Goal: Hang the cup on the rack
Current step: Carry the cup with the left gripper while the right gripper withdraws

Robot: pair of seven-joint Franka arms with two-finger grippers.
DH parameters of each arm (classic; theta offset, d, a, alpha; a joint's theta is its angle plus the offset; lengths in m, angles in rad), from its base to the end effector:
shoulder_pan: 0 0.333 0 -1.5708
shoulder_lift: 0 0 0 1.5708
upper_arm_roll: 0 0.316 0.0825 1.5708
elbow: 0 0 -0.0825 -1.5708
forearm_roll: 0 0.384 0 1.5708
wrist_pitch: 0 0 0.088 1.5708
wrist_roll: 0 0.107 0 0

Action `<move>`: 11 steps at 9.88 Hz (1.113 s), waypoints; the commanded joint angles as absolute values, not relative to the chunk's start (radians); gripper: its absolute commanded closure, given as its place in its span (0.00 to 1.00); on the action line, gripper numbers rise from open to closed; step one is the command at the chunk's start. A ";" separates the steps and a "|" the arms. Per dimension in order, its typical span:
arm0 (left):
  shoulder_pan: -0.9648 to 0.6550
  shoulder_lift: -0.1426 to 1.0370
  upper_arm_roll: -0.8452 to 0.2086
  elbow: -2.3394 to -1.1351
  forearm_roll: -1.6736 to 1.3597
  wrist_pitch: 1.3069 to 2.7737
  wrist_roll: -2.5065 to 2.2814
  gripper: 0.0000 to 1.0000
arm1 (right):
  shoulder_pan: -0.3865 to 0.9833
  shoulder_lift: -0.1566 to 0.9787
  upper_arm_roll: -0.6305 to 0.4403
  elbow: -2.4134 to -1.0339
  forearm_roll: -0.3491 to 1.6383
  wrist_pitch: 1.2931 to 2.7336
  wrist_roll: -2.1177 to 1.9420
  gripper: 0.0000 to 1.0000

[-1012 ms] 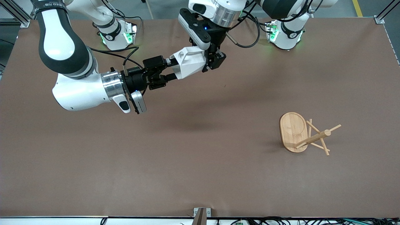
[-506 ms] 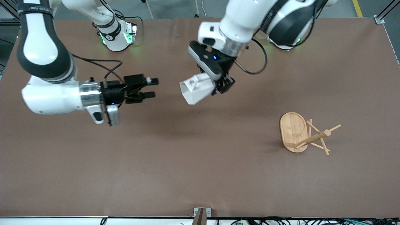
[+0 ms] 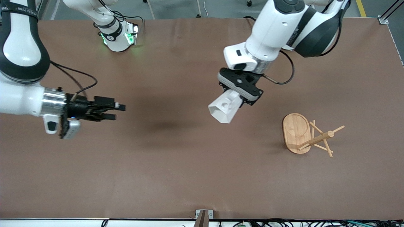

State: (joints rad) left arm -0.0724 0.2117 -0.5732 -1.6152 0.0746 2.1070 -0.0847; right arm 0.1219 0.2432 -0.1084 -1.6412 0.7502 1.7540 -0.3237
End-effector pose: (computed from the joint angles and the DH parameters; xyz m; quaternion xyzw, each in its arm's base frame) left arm 0.5373 -0.3611 0.5485 0.9489 -0.2732 0.1387 0.0754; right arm 0.6262 0.0752 0.4843 -0.9349 -0.0687 0.0057 0.3480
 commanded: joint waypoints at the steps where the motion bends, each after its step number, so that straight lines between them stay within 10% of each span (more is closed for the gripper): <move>1: -0.006 0.122 -0.580 -1.782 0.058 2.197 -0.115 0.94 | 0.034 0.193 -0.095 -1.646 0.577 1.753 -0.314 0.00; 11: 0.271 0.075 -0.580 -2.040 -0.049 2.241 -0.037 0.95 | 0.049 -0.017 -0.084 -1.564 0.017 1.622 -0.028 0.00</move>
State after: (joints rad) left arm 0.2530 0.0891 -0.5718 -1.9723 -0.0277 2.2160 -0.0711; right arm 0.0423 0.0352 -0.0848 -1.5389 0.0476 1.6517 -0.0757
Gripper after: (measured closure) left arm 0.308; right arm 0.000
